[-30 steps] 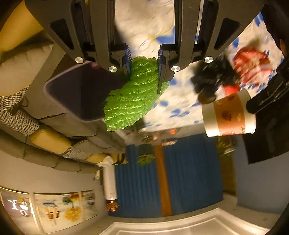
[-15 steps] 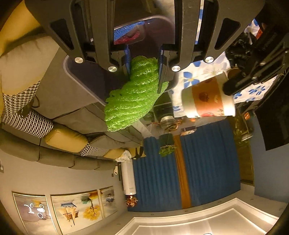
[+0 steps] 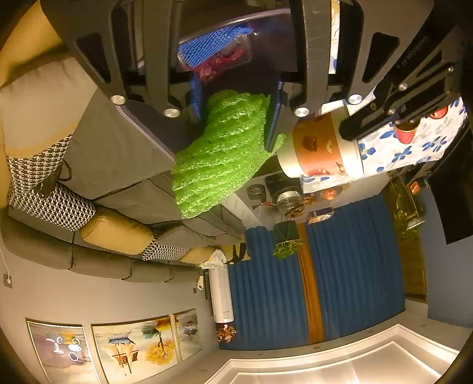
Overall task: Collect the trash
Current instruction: 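Carry the paper cup and green foam net over the grey bin, then open both tools to drop the cup and green net into the bin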
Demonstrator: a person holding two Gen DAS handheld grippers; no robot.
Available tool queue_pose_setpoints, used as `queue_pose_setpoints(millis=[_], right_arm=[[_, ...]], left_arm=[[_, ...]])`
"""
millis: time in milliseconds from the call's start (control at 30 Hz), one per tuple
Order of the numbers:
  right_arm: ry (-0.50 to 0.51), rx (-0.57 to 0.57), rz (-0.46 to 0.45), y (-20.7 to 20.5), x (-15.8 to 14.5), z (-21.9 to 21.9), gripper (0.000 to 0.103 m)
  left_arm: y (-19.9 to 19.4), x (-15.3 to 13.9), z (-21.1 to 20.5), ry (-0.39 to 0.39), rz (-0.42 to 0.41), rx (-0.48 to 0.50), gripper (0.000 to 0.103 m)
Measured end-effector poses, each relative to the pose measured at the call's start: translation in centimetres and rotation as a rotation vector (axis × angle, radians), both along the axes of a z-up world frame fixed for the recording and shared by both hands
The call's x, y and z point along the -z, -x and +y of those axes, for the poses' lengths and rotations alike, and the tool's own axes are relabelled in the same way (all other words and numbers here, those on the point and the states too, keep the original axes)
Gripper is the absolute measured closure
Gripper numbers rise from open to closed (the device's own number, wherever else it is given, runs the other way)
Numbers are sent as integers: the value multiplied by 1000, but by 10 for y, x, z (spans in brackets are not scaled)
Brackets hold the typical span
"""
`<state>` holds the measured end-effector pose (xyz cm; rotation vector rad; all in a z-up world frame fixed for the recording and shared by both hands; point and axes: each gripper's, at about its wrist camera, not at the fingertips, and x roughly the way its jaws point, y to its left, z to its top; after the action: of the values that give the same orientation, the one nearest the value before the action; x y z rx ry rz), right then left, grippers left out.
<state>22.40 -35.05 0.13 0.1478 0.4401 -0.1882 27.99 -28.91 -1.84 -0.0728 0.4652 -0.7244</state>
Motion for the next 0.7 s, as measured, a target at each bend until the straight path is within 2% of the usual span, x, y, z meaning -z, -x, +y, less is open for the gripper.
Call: queue_pose_setpoints(millis=[67, 333, 433, 500, 533, 567, 600, 667, 700], right_arm=[[-11, 7, 4, -3, 0, -8, 57], [-17, 49, -11, 1, -3, -14, 37], [-37, 52, -4, -2, -3, -21, 35], [-42, 61, -4, -2, -3, -24, 27], [-40, 64, -5, -2, -3, -24, 26], [-40, 65, -6, -1, -3, -24, 26], [-43, 63, -3, -1, -3, -24, 25], [-44, 68, 0, -1, -2, -26, 25], [-48, 70, 0, -1, -2, -27, 20]], left_arm=[[-3, 5, -4, -10, 10, 2, 101], [-9, 15, -8, -11, 57, 16, 101], [-12, 19, -10, -29, 76, 15, 98], [-14, 22, -10, -23, 100, 22, 85], [-13, 24, -9, -22, 107, 20, 72], [-14, 25, -7, -22, 108, 9, 63], [-13, 25, -5, -15, 107, -1, 59], [-14, 25, 2, 0, 115, -30, 43], [-13, 25, 4, 2, 115, -42, 39]])
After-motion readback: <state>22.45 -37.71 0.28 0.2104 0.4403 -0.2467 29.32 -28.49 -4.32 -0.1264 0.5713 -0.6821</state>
